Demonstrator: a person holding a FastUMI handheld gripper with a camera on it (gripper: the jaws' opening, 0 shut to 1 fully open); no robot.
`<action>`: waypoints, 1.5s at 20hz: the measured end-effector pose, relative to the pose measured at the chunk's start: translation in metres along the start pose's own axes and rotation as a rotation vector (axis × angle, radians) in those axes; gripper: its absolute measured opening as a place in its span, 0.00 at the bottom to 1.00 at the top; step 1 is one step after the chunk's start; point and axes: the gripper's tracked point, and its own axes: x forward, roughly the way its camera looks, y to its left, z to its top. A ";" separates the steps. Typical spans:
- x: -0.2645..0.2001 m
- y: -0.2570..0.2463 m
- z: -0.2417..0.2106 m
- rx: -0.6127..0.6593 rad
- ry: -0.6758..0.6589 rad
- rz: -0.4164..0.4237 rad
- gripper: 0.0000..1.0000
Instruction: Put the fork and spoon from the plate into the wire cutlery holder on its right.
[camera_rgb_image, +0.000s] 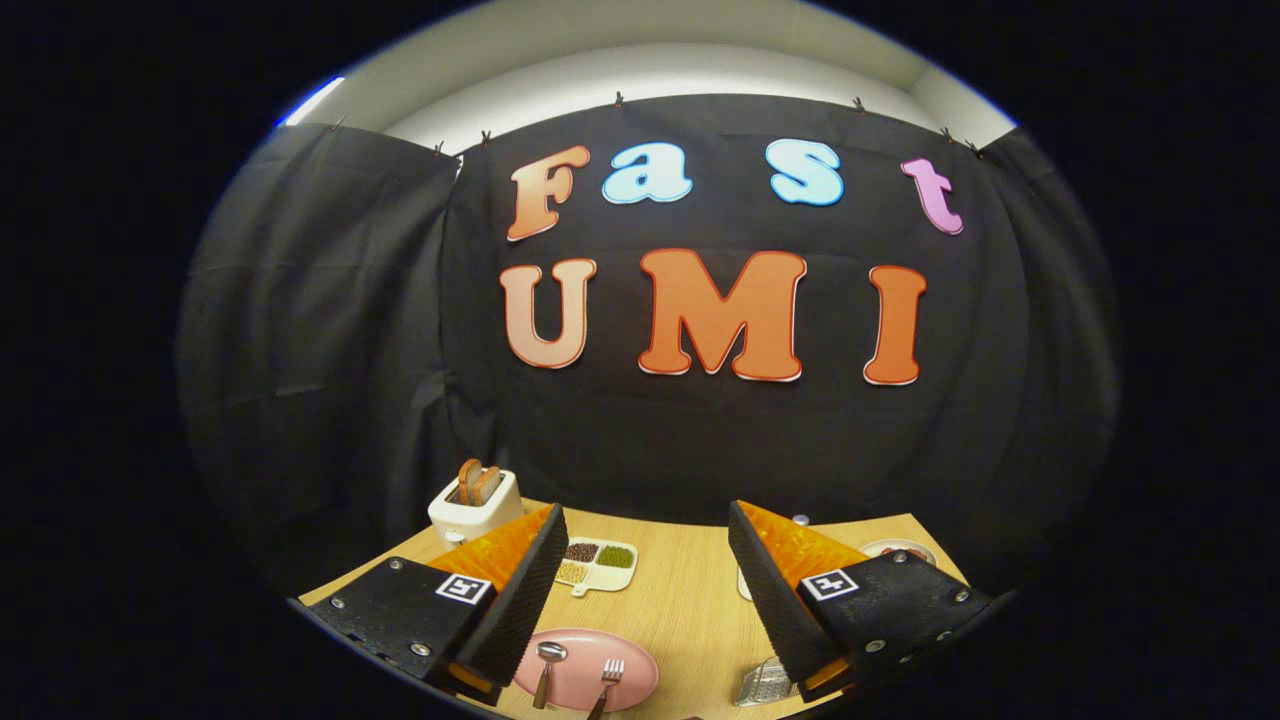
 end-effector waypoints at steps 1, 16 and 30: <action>0.004 0.004 -0.012 0.000 0.034 0.004 0.97; 0.005 0.045 -0.232 -0.026 0.637 0.045 0.92; -0.010 0.048 -0.337 -0.057 1.025 0.018 0.50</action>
